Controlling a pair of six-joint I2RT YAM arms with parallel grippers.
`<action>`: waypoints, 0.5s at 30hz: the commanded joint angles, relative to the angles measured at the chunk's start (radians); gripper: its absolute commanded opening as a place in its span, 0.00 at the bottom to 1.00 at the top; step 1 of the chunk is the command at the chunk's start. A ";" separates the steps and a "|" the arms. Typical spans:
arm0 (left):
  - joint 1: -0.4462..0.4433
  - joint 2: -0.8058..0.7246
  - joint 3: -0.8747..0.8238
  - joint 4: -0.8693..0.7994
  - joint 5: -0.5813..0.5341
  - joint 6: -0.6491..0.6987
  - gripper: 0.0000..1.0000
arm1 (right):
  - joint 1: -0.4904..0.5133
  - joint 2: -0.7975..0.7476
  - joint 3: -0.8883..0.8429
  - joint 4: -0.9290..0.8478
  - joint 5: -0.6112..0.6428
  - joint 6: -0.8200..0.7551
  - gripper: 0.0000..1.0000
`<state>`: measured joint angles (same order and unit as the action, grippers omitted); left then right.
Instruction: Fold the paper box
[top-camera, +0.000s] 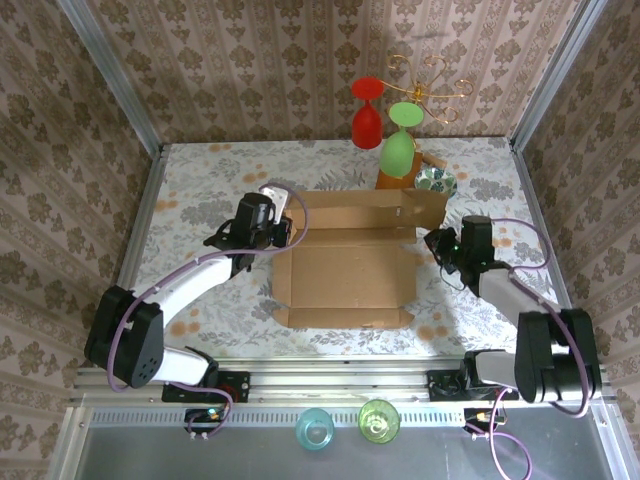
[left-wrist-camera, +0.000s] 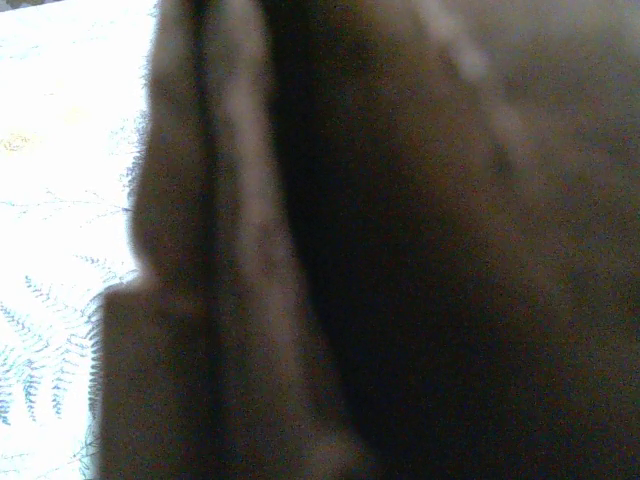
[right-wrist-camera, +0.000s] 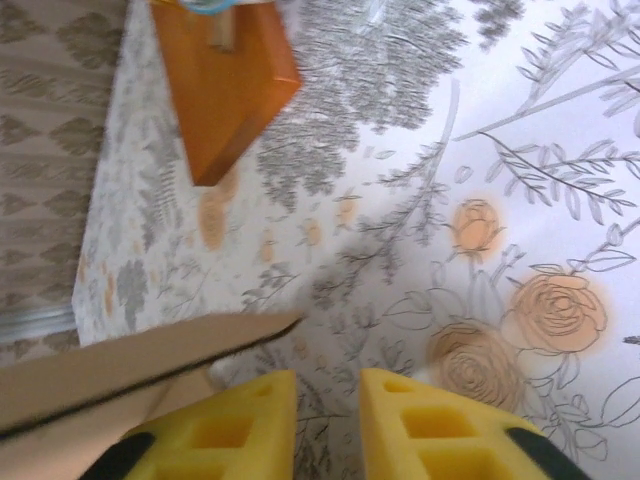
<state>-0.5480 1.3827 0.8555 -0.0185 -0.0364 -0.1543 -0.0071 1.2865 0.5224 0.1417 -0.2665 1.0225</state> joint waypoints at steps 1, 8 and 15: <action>0.010 -0.028 0.011 0.005 0.027 -0.028 0.00 | 0.007 0.067 0.031 0.087 0.036 0.009 0.20; 0.011 -0.015 0.013 0.015 0.019 -0.049 0.00 | 0.061 0.099 0.081 0.104 0.036 0.031 0.20; 0.005 -0.005 0.016 0.027 -0.029 -0.088 0.00 | 0.123 0.050 0.064 0.098 0.079 0.092 0.20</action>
<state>-0.5472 1.3827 0.8555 -0.0189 -0.0547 -0.1951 0.0998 1.3663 0.5854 0.2295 -0.2306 1.0782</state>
